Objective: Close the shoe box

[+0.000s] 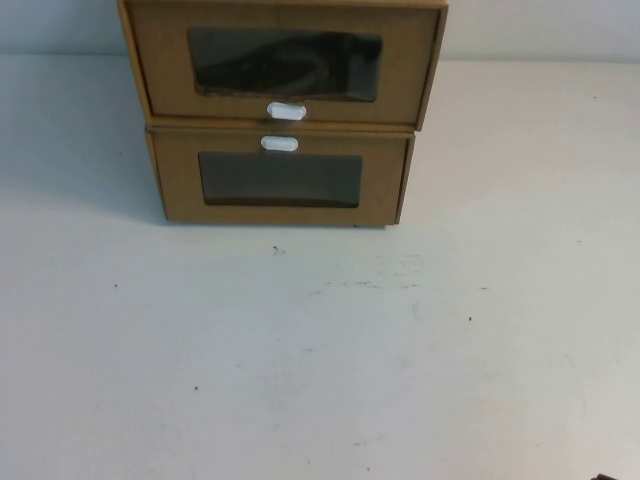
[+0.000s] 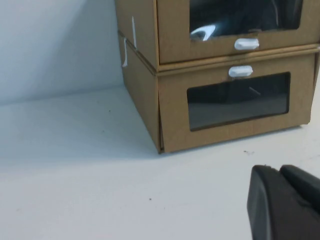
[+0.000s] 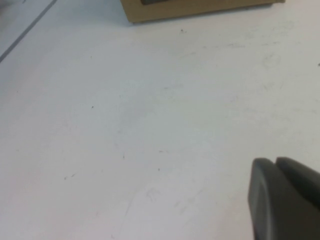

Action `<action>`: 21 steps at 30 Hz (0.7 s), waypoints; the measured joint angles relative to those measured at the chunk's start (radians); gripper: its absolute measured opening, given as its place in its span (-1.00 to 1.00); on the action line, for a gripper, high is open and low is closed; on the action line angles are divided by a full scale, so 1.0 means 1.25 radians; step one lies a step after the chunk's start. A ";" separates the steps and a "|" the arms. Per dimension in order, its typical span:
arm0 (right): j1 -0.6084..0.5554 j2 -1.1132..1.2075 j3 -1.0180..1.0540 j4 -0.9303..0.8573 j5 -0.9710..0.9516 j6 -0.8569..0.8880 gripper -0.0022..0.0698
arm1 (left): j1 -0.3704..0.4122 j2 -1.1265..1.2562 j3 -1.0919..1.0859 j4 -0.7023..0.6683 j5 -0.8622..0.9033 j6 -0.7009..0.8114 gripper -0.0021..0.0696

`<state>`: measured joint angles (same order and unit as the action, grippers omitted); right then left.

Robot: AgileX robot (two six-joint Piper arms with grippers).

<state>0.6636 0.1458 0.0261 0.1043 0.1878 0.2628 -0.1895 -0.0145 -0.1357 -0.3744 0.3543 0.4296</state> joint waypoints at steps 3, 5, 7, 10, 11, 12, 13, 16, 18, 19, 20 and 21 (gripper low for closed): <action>0.000 0.000 0.000 0.028 0.013 0.000 -0.97 | 0.000 0.000 0.031 0.000 -0.005 0.000 -0.95; 0.000 0.000 0.000 0.049 0.010 0.000 -0.97 | 0.000 0.000 0.050 0.000 -0.005 0.000 -0.95; 0.000 0.000 0.000 0.069 0.005 0.000 -0.97 | 0.000 0.000 0.065 0.000 -0.005 0.000 -0.95; 0.000 0.000 0.000 0.076 0.000 0.000 -0.97 | 0.000 0.000 0.089 0.000 -0.005 0.000 -0.95; 0.000 0.000 0.000 0.076 -0.001 0.000 -0.97 | 0.000 0.000 0.097 0.000 -0.005 0.000 -0.95; 0.000 0.000 0.000 0.076 -0.002 0.000 -0.97 | 0.000 0.000 0.105 0.000 -0.005 0.000 -0.95; 0.000 0.000 0.000 0.076 -0.002 0.000 -0.97 | 0.000 0.000 0.110 0.000 -0.005 0.000 -0.95; 0.000 0.000 0.000 0.078 -0.002 0.000 -0.97 | 0.000 0.000 0.124 0.000 -0.005 0.000 -0.95; 0.000 0.000 0.000 0.066 -0.004 0.000 -0.97 | 0.000 0.000 0.128 0.000 -0.001 0.000 -0.95; 0.000 0.000 0.000 0.037 -0.006 -0.003 -0.97 | 0.000 0.000 0.129 0.000 0.004 0.000 -0.95; 0.000 -0.002 0.000 0.004 -0.006 -0.007 -0.97 | 0.000 0.002 0.129 0.000 0.008 0.000 -0.95; -0.001 -0.003 0.000 -0.036 -0.006 -0.006 -0.97 | 0.000 0.002 0.129 0.000 0.009 0.000 -0.95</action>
<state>0.6617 0.1416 0.0265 0.0594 0.1808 0.2551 -0.1895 -0.0125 0.0261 -0.3744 0.3658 0.4296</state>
